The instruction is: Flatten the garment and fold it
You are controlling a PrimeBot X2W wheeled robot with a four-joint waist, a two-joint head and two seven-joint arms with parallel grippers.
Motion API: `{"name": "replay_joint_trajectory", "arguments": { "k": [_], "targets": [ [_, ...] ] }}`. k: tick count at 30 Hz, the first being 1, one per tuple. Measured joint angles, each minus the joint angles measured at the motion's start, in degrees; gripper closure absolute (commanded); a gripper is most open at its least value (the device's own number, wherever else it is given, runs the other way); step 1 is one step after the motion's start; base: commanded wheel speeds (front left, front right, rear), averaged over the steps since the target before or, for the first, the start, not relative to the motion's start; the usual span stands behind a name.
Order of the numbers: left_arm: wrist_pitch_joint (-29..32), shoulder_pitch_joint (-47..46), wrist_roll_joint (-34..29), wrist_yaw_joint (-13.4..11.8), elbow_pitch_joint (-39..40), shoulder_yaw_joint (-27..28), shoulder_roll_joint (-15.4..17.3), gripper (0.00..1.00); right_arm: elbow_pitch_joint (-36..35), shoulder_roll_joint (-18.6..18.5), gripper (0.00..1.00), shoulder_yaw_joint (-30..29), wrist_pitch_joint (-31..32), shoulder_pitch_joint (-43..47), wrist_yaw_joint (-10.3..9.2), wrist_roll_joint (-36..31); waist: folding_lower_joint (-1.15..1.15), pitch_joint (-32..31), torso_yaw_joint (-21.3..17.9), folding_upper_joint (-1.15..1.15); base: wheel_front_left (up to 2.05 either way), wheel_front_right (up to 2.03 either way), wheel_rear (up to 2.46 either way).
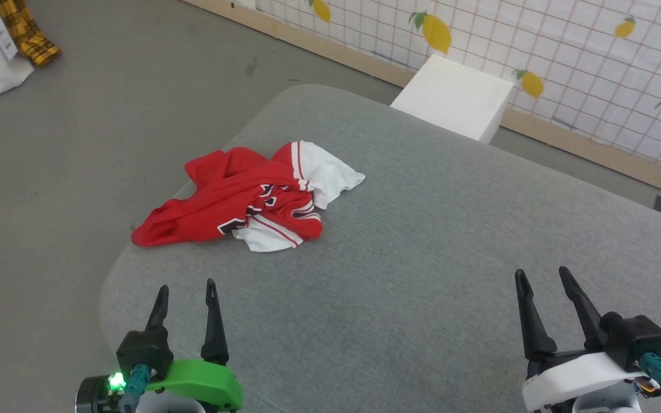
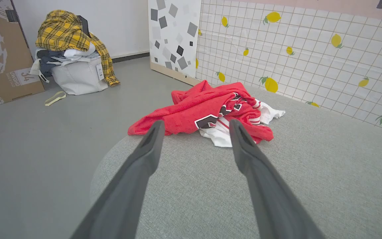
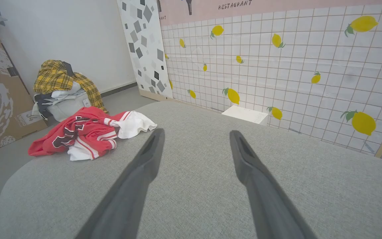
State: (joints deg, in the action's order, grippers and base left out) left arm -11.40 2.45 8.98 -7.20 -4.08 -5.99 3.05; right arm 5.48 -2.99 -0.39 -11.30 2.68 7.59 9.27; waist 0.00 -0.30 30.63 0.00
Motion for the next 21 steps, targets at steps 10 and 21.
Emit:
{"name": "replay_joint_trajectory", "arguments": {
  "k": [10,21],
  "targets": [
    [-1.2,0.4,0.2,-0.7,-0.5,-0.5,0.0,0.00,0.7,0.0,0.00,0.0,-1.2,0.9,0.00,1.0,0.00,0.1,2.9,0.00,0.00,0.00,0.00],
    [-2.4,1.4,0.7,-1.5,-0.9,-0.8,0.0,0.00,1.2,0.0,0.00,0.2,-2.4,1.1,0.00,2.0,0.00,-0.1,5.7,0.00,0.00,0.00,0.00]
  ]
}}
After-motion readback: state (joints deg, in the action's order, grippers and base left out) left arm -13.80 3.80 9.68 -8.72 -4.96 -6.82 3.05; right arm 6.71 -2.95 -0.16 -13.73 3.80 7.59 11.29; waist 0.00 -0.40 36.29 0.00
